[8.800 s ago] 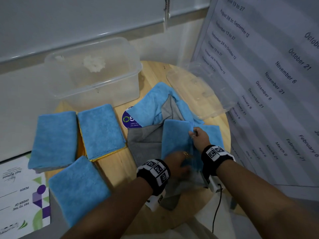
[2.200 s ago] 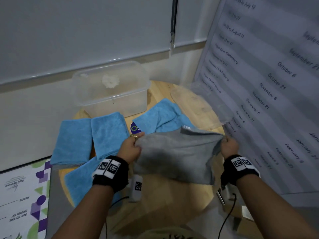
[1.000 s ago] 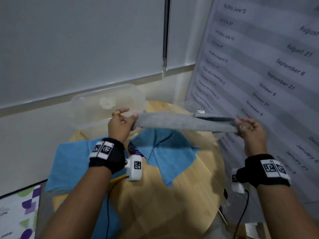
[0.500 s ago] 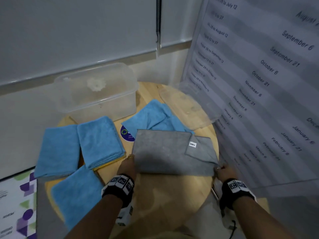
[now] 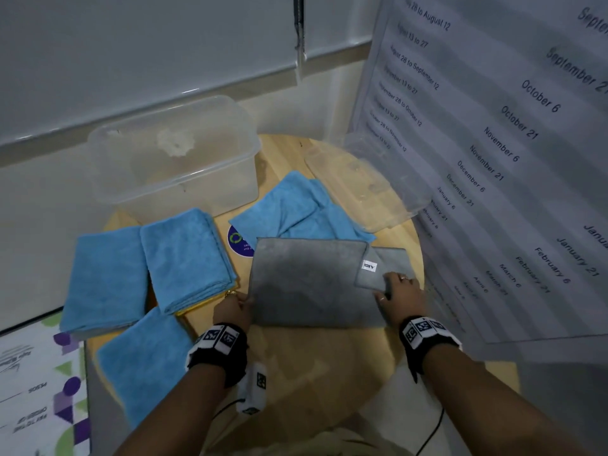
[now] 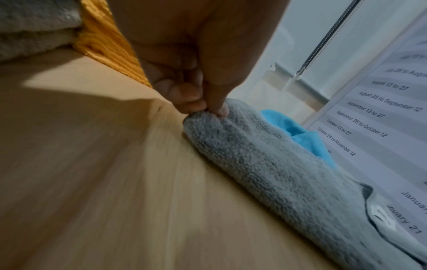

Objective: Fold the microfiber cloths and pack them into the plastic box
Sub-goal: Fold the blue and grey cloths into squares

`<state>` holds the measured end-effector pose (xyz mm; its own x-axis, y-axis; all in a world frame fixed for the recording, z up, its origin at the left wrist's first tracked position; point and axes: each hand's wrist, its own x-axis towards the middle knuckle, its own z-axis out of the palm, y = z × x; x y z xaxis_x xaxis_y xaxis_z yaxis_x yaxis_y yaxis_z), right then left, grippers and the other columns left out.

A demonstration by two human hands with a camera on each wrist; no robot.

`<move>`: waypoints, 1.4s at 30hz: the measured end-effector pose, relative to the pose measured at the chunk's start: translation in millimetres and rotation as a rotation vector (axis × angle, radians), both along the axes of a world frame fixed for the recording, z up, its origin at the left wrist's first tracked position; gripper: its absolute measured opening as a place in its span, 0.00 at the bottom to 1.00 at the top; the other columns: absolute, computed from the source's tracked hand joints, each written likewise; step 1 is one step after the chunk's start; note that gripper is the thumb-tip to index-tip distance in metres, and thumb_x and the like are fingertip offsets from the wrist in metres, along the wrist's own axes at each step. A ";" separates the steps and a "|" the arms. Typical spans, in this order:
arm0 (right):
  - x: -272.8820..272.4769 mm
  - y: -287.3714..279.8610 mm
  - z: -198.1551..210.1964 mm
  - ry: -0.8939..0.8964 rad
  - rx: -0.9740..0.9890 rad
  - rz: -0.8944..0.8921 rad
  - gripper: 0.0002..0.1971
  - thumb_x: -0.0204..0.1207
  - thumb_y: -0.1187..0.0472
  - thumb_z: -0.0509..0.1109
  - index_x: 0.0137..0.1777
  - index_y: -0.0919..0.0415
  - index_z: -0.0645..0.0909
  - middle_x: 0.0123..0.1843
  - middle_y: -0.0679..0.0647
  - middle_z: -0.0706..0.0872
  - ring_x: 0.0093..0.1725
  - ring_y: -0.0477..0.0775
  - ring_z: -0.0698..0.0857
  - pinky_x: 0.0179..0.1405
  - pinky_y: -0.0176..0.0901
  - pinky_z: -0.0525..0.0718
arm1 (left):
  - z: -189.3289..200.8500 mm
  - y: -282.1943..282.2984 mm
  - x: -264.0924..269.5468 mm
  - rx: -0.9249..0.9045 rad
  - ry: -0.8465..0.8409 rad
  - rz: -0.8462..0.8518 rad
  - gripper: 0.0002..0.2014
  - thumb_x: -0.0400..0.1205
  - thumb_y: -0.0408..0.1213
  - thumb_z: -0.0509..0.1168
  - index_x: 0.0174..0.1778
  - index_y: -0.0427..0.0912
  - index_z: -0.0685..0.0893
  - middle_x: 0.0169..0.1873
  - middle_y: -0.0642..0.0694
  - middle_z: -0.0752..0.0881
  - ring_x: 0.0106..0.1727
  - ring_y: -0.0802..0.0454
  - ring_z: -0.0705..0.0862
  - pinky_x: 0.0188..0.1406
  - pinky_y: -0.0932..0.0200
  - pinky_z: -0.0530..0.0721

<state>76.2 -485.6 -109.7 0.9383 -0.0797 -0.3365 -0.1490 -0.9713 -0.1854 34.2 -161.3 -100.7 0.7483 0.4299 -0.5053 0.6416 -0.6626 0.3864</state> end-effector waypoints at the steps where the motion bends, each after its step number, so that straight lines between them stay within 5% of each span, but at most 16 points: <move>1: 0.7 -2.8 -2.5 -0.017 0.006 0.008 0.18 0.80 0.51 0.61 0.67 0.57 0.75 0.65 0.60 0.82 0.62 0.64 0.77 0.61 0.52 0.76 | -0.5 1.5 -0.6 -0.009 -0.009 0.005 0.13 0.82 0.43 0.62 0.50 0.38 0.85 0.53 0.35 0.86 0.59 0.38 0.82 0.56 0.54 0.76; 6: 5.5 -18.5 -7.1 -0.098 0.251 -0.187 0.14 0.84 0.58 0.53 0.56 0.65 0.77 0.51 0.67 0.85 0.51 0.67 0.82 0.49 0.53 0.78 | -3.5 12.8 -5.7 -0.040 -0.036 0.034 0.09 0.81 0.40 0.64 0.47 0.37 0.84 0.49 0.35 0.87 0.57 0.39 0.83 0.55 0.56 0.74; 10: 17.9 -31.3 -4.5 -0.002 0.378 -0.399 0.19 0.86 0.58 0.52 0.56 0.76 0.75 0.58 0.76 0.80 0.58 0.72 0.79 0.54 0.53 0.74 | -9.1 17.4 -11.4 -0.027 0.031 0.026 0.08 0.82 0.39 0.63 0.50 0.38 0.83 0.51 0.36 0.87 0.58 0.39 0.83 0.55 0.57 0.76; 15: 41.4 -36.9 -8.7 0.136 0.379 -0.463 0.20 0.82 0.49 0.60 0.57 0.70 0.75 0.57 0.68 0.82 0.57 0.67 0.80 0.54 0.51 0.75 | -9.8 14.1 -7.1 -0.002 0.142 -0.029 0.11 0.83 0.41 0.59 0.54 0.40 0.82 0.55 0.36 0.86 0.59 0.38 0.83 0.56 0.55 0.77; 21: 52.5 -38.8 -13.9 0.128 0.319 -0.499 0.16 0.84 0.60 0.58 0.61 0.74 0.75 0.61 0.72 0.81 0.61 0.70 0.79 0.58 0.53 0.76 | -9.3 12.8 -7.2 0.042 0.133 -0.057 0.16 0.85 0.47 0.55 0.52 0.39 0.82 0.52 0.36 0.87 0.55 0.40 0.84 0.46 0.56 0.74; 24: 46.1 -31.2 -4.7 0.019 0.295 -0.524 0.16 0.81 0.59 0.62 0.59 0.72 0.74 0.58 0.70 0.81 0.59 0.70 0.81 0.58 0.55 0.79 | -11.4 13.8 -6.0 0.077 0.124 -0.055 0.14 0.84 0.46 0.56 0.53 0.41 0.81 0.54 0.37 0.85 0.55 0.40 0.83 0.50 0.54 0.79; 28: 12.8 6.3 -1.3 -0.322 0.227 -0.175 0.21 0.74 0.61 0.65 0.68 0.62 0.71 0.70 0.61 0.72 0.69 0.62 0.72 0.70 0.56 0.74 | -12.7 -9.8 -7.7 0.186 -0.069 -0.180 0.17 0.82 0.42 0.58 0.66 0.41 0.75 0.65 0.38 0.76 0.65 0.41 0.75 0.63 0.48 0.77; 31: -18.4 45.9 -18.1 -0.140 0.275 0.145 0.32 0.76 0.55 0.61 0.80 0.60 0.60 0.83 0.65 0.57 0.81 0.68 0.56 0.78 0.67 0.62 | -4.2 -50.5 -7.3 -0.018 -0.232 -0.295 0.12 0.82 0.43 0.60 0.60 0.50 0.78 0.62 0.47 0.78 0.61 0.49 0.78 0.65 0.50 0.77; 33: -31.8 59.3 -29.6 0.104 0.157 0.263 0.38 0.72 0.37 0.39 0.82 0.48 0.41 0.83 0.57 0.33 0.81 0.64 0.35 0.78 0.73 0.46 | -9.5 -72.5 -4.3 -0.043 -0.154 -0.657 0.19 0.85 0.47 0.55 0.73 0.53 0.70 0.77 0.46 0.65 0.78 0.45 0.64 0.80 0.45 0.60; 35: -38.1 61.0 -37.1 0.240 0.079 0.273 0.40 0.63 0.32 0.26 0.78 0.39 0.28 0.76 0.49 0.19 0.75 0.59 0.22 0.74 0.74 0.34 | -19.4 -79.5 -3.9 0.007 0.008 -0.838 0.27 0.87 0.50 0.48 0.82 0.54 0.51 0.82 0.49 0.38 0.83 0.43 0.39 0.82 0.44 0.42; 38: -33.0 51.1 -33.1 0.309 0.048 0.255 0.40 0.66 0.24 0.35 0.77 0.34 0.28 0.78 0.47 0.19 0.78 0.61 0.23 0.71 0.78 0.33 | -38.2 -65.6 -10.0 0.069 0.054 -0.874 0.33 0.81 0.64 0.37 0.78 0.60 0.32 0.75 0.53 0.23 0.79 0.46 0.26 0.80 0.40 0.36; 40: -28.8 42.9 -25.9 0.337 0.036 0.237 0.40 0.72 0.25 0.46 0.78 0.33 0.30 0.80 0.48 0.21 0.79 0.63 0.25 0.71 0.78 0.32 | -41.9 -54.1 -14.3 0.092 0.053 -0.800 0.44 0.64 0.76 0.21 0.74 0.58 0.27 0.77 0.50 0.25 0.75 0.49 0.23 0.78 0.41 0.32; 42: -27.2 38.9 -20.5 0.355 0.034 0.234 0.41 0.73 0.27 0.50 0.78 0.33 0.31 0.80 0.49 0.22 0.79 0.63 0.25 0.71 0.77 0.31 | -43.5 -39.4 -15.7 0.160 0.083 -0.682 0.52 0.55 0.78 0.14 0.76 0.55 0.27 0.80 0.47 0.28 0.77 0.46 0.25 0.78 0.41 0.33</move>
